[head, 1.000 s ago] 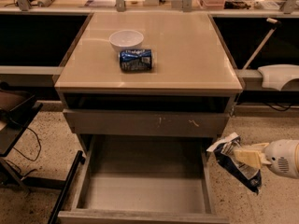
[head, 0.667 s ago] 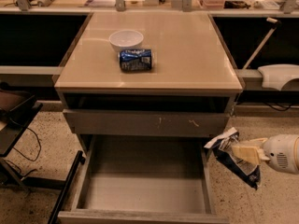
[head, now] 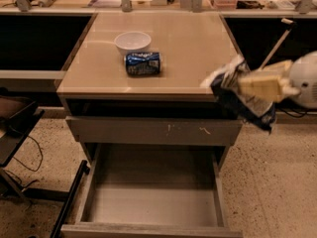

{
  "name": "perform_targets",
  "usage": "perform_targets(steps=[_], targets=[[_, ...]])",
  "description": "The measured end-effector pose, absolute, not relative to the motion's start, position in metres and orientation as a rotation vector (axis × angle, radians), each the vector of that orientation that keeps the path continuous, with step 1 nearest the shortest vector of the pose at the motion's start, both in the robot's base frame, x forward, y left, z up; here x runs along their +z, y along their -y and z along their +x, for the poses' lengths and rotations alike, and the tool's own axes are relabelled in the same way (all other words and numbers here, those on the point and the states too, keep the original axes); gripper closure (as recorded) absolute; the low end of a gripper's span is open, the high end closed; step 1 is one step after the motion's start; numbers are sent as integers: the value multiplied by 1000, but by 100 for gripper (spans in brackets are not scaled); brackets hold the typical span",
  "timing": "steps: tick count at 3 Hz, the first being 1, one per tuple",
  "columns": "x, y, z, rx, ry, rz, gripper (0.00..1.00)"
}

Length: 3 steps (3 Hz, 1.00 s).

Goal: Pick blue chip bag from middle drawer and place on counter

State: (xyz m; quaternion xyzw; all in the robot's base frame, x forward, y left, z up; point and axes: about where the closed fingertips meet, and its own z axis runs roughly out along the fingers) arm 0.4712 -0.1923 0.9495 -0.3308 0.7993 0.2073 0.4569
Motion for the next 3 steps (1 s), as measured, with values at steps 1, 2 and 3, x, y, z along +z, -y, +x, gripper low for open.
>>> perform_targets(steps=[1,2,3], targets=[[1058,149,487,467,-1823,-880,100],[1087,143,489,453,-1771,-888,100],[1086,143,489,453,-1772,-888,100]])
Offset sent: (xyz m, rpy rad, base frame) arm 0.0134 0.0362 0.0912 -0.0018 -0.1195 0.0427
